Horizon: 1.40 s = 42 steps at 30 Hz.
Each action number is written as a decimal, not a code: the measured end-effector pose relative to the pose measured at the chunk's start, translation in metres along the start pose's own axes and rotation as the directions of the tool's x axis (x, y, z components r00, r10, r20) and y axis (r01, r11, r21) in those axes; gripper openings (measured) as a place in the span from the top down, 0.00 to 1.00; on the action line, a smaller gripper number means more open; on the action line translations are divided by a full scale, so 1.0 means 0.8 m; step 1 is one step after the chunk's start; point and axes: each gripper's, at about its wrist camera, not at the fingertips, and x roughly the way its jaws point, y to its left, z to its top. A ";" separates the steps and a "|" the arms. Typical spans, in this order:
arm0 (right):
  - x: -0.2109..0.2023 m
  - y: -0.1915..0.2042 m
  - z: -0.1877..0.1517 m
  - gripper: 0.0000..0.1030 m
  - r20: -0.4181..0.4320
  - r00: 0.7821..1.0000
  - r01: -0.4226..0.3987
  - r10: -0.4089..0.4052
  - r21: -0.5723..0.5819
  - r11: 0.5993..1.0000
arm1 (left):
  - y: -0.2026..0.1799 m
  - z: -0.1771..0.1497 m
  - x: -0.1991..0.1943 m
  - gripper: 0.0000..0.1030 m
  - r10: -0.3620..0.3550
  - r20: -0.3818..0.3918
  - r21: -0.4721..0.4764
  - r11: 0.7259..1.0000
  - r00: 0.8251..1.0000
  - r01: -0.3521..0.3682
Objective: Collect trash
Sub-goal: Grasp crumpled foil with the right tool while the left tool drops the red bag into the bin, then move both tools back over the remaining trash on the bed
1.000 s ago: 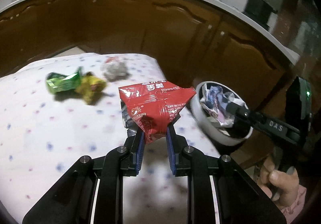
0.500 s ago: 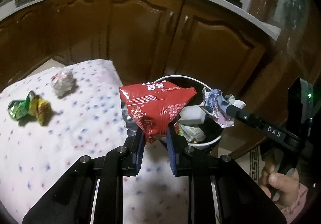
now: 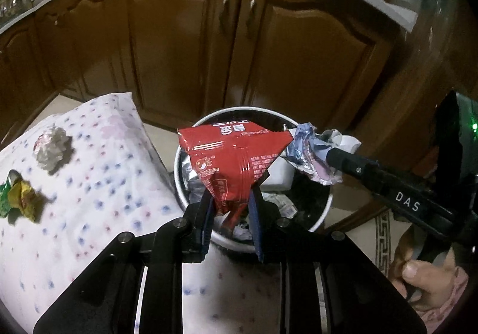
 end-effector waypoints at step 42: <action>0.031 0.169 -0.074 0.19 -0.091 0.960 -0.270 0.264 -0.069 0.960 | 0.212 -0.170 -0.121 0.39 0.202 0.052 -0.431 0.888 0.978 -0.160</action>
